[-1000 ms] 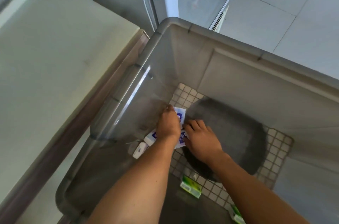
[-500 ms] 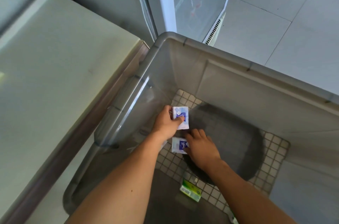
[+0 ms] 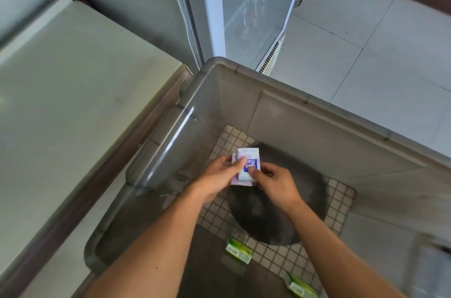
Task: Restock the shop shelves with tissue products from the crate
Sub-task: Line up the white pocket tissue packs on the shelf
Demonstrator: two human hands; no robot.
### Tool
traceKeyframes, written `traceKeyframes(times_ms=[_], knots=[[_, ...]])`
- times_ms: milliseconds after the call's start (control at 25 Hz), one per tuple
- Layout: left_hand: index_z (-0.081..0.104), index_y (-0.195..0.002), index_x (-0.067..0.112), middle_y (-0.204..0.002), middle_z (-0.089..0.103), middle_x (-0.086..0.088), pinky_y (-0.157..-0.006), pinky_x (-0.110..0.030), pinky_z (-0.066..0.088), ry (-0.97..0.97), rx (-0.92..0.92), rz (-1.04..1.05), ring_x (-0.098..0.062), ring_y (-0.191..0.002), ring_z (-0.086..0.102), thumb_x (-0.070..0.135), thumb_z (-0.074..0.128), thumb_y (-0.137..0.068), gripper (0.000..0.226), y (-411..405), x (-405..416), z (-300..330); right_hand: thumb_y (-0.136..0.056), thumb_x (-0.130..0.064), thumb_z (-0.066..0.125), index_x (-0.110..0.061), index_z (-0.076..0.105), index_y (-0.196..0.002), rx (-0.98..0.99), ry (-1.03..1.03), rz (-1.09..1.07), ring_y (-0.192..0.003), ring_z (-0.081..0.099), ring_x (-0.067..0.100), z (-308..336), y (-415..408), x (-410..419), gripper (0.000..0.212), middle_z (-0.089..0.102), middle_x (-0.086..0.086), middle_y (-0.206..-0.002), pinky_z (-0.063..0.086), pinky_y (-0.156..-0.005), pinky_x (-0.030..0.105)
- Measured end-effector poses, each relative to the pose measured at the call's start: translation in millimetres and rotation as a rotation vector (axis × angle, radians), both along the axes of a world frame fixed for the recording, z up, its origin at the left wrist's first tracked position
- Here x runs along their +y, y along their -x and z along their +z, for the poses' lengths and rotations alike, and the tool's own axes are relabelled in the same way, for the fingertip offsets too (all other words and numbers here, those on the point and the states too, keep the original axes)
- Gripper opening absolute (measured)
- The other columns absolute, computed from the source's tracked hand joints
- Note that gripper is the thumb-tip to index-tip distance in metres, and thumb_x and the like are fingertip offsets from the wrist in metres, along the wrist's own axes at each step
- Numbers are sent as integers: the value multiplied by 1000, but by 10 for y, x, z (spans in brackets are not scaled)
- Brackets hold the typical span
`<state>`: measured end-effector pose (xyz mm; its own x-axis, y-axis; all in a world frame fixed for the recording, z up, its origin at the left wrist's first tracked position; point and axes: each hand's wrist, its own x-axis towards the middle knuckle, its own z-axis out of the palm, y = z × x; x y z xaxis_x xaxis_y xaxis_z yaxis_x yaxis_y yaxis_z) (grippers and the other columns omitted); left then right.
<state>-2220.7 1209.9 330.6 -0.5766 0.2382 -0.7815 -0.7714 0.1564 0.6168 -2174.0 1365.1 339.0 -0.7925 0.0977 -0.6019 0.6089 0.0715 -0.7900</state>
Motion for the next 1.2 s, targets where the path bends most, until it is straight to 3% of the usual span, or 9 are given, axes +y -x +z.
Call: traceKeyframes(times_ms=[160,360,520,640,760,920,1040,1120,1200], knots=[[61,-104,18,-113,70,-10,-88,-31,55,77,127,62,-14,-92,69,17,68,-89,17,117,-124,192,-94,-20,58,-19,69,-104,-2,40,-24,-66,59,5,-46,87,-121,15,69,-6,-80,43,-54,11],[57,-109,12,-104,69,-2,-74,-18,56,42,156,50,-7,-85,67,10,59,-94,15,258,-212,341,-98,-18,46,-11,61,-86,-352,105,50,-59,58,22,-461,-58,-575,20,65,13,-75,40,-42,21],[56,-116,14,-111,70,-1,-75,-17,55,107,144,-18,-4,-91,68,19,62,-93,24,256,-224,287,-90,-39,59,-5,63,-79,-522,170,48,-55,64,23,-904,-145,-1189,36,67,13,-67,55,-57,33],[57,-116,18,-105,71,6,-70,-14,54,127,132,-54,0,-91,67,23,63,-92,25,215,-241,289,-82,-38,67,-12,64,-80,-557,159,-20,-63,63,21,-1015,-122,-1385,27,68,8,-74,52,-62,31],[57,-116,13,-111,71,-4,-75,-22,55,100,121,-8,-11,-95,69,18,63,-92,25,188,-244,242,-84,-23,68,-8,67,-96,-471,168,-239,-71,62,20,-864,-120,-1054,19,71,13,-93,47,-60,27],[57,-116,13,-115,69,-4,-91,-34,54,171,155,-9,-13,-98,68,22,66,-90,29,173,-132,162,-90,-10,60,-12,62,-111,-138,206,-715,-84,64,17,-292,-153,-117,21,71,8,-101,49,-68,27],[60,-110,26,-114,70,0,-96,-40,52,158,146,-90,-13,-100,68,35,73,-83,32,114,45,207,-90,-8,64,-12,61,-106,84,200,-490,-82,69,10,154,-91,159,17,73,1,-92,52,-70,20],[62,-112,33,-112,71,4,-99,-42,50,62,99,-86,-14,-105,67,57,75,-70,49,82,120,259,-89,-14,66,-16,62,-102,142,-15,-292,-83,68,1,285,-18,124,14,72,-7,-92,51,-69,12],[61,-120,26,-113,71,0,-100,-40,49,-62,31,-27,-16,-108,66,56,66,-79,51,70,152,326,-89,-23,68,-23,62,-97,155,-162,-220,-79,65,-5,354,23,63,10,70,-12,-90,47,-65,8]])
